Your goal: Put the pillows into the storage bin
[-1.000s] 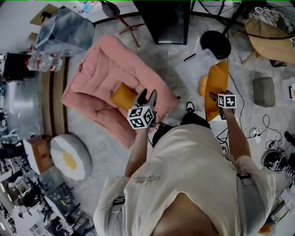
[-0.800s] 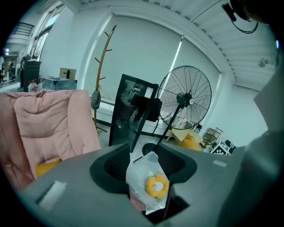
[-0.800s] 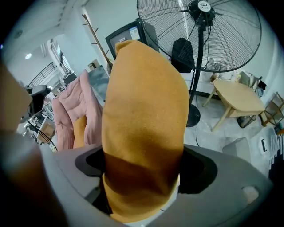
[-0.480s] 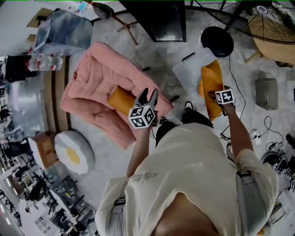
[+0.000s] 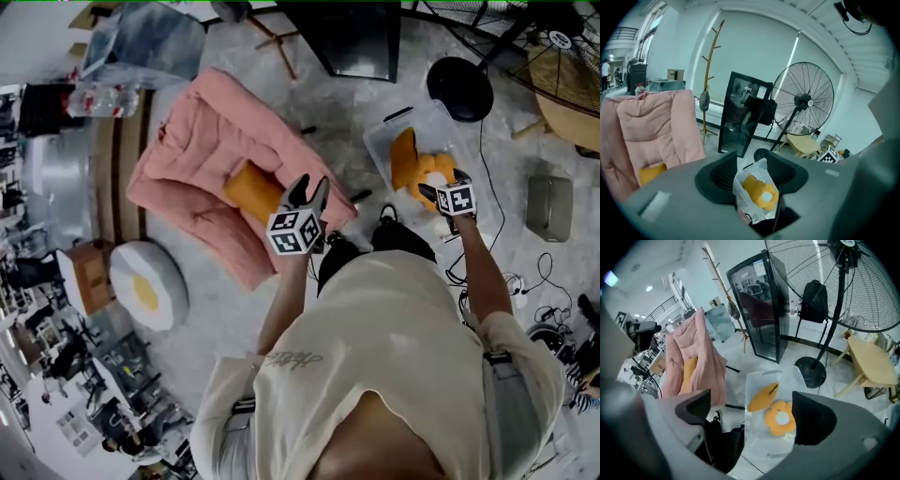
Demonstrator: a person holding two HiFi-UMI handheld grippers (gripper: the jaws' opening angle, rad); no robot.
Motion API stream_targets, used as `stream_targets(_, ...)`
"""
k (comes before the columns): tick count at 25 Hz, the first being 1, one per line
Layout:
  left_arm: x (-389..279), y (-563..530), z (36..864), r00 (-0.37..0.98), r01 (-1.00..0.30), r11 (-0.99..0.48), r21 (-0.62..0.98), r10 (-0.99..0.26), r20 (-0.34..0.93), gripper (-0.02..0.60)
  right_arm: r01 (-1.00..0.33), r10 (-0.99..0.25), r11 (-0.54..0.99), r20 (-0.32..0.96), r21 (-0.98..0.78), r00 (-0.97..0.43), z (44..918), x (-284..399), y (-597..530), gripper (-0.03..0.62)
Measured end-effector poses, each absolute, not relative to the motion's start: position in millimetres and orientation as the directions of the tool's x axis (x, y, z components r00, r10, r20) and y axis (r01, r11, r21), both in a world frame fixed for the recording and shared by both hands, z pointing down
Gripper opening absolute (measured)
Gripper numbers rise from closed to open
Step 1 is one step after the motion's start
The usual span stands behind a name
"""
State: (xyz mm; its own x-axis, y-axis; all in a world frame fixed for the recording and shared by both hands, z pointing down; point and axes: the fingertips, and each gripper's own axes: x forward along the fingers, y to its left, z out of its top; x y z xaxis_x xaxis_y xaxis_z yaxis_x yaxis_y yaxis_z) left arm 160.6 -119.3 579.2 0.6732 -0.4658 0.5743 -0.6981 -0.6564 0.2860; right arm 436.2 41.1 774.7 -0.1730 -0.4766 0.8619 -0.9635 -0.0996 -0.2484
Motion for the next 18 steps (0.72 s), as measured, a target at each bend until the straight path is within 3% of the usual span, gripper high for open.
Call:
stream_targets(8,127,-106,576,0.609,-0.765,-0.583,0.274,-0.517,0.601,0.229,-0.956,-0.566,0.065,0.779,-0.284,-0.27,729,392,-8,0.541)
stream_targets(18,45,-87,571,0.505,-0.855,-0.448,0.263,-0.597,0.624,0.282,-0.905,-0.556,0.297,0.715,-0.304,-0.423,691,300,-51,0.541)
